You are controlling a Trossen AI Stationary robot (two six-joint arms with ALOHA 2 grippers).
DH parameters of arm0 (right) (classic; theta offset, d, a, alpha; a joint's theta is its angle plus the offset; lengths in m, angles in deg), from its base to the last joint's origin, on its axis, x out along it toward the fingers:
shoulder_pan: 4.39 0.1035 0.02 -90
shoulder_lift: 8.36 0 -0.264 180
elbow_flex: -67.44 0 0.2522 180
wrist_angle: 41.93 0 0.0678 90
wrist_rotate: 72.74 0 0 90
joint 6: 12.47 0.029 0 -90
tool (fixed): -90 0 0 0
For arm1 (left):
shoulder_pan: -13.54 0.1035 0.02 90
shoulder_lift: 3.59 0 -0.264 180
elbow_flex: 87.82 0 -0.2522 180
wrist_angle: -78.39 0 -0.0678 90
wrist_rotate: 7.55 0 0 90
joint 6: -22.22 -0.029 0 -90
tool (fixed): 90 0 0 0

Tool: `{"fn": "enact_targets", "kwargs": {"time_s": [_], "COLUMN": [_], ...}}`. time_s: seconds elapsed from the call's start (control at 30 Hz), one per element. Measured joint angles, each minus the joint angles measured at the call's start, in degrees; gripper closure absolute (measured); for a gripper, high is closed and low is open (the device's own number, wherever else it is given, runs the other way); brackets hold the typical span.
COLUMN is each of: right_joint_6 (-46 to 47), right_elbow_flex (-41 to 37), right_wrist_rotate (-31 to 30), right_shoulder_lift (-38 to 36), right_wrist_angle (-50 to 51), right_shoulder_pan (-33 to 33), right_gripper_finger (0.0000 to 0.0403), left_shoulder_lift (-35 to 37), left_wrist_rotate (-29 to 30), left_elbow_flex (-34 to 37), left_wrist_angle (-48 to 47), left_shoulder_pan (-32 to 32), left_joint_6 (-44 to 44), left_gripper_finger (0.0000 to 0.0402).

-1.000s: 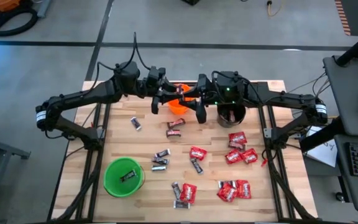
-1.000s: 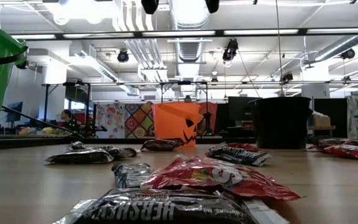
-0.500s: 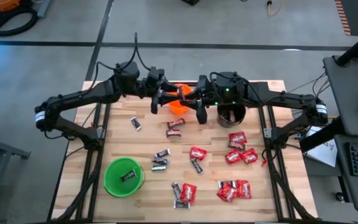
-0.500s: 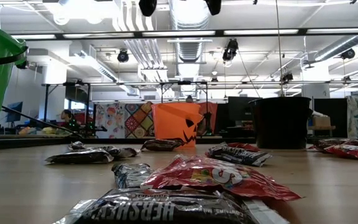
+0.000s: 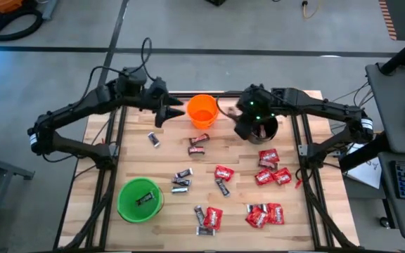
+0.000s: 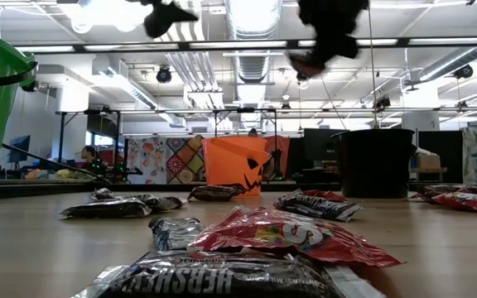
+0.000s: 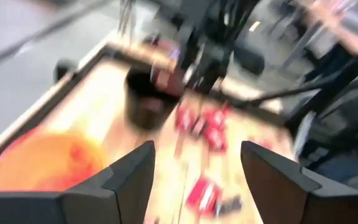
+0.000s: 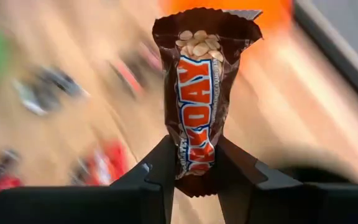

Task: Sort candy
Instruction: Put the brown chocolate into the black bucket, then put the red candy into the orange bucket

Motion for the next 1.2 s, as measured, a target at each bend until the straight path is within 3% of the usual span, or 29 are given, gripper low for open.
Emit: {"fn": "enact_targets", "kwargs": {"time_s": [0.13,0.23,0.4,0.73,0.8,1.0,1.2], "right_joint_6": [10.97,18.24,19.11,21.16,19.16,10.61,1.93], "right_elbow_flex": [0.0,-0.02,-0.02,-0.02,-0.02,-0.02,0.0], "right_wrist_rotate": [-1.73,-4.9,-10.14,-10.46,-7.47,10.6,12.02], "right_shoulder_lift": [1.08,1.57,1.45,1.63,1.5,1.54,2.46], "right_wrist_angle": [18.79,26.74,26.46,24.75,23.36,9.33,-2.81], "right_shoulder_pan": [-2.63,-3.8,-3.8,-3.79,-3.54,0.71,10.58], "right_gripper_finger": [0.0312,0.0306,0.0283,0.0211,0.0195,0.017,0.0173], "left_shoulder_lift": [0.62,0.31,-0.57,-0.79,-0.81,-0.81,-0.81], "left_wrist_rotate": [5.38,8.23,8.9,8.93,8.94,8.54,4.96], "left_elbow_flex": [0.0,0.0,0.0,0.0,0.0,0.0,0.02], "left_wrist_angle": [-10.72,-16.65,-19.86,-19.87,-19.87,-19.91,-19.86], "left_shoulder_pan": [-0.01,0.04,-0.02,-0.02,-0.02,-0.22,-0.22], "left_joint_6": [-0.01,0.01,0.01,0.02,-0.03,-5.23,-6.99], "left_gripper_finger": [0.018,0.018,0.018,0.018,0.018,0.018,0.018]}}
